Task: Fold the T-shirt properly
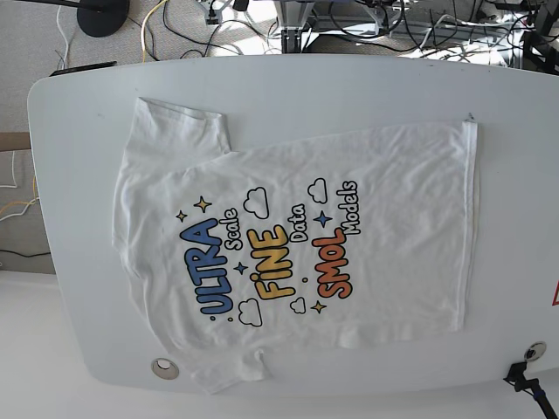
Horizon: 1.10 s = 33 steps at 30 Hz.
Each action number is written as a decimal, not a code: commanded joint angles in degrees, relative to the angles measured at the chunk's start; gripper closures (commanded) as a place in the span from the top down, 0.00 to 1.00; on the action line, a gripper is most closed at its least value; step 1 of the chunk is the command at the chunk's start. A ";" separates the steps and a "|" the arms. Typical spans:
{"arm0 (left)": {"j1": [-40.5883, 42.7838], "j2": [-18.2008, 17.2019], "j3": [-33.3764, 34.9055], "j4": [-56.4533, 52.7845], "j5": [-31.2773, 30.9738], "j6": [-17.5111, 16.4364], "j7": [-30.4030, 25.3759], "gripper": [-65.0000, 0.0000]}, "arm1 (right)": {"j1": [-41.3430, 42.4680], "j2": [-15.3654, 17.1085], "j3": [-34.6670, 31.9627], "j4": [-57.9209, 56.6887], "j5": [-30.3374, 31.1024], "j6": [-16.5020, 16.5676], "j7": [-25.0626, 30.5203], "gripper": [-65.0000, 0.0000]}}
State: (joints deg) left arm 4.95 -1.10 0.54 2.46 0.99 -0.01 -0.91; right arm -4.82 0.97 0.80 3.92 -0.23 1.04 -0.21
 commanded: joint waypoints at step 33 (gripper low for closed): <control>26.04 -1.40 0.12 35.21 0.10 -0.21 -2.57 0.49 | -31.80 0.48 -0.05 49.40 -0.17 -0.03 -0.01 0.20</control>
State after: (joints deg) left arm 29.67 -2.39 0.64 37.36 1.21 -0.34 -3.46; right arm -35.53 1.43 0.78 50.48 -0.12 1.02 -0.78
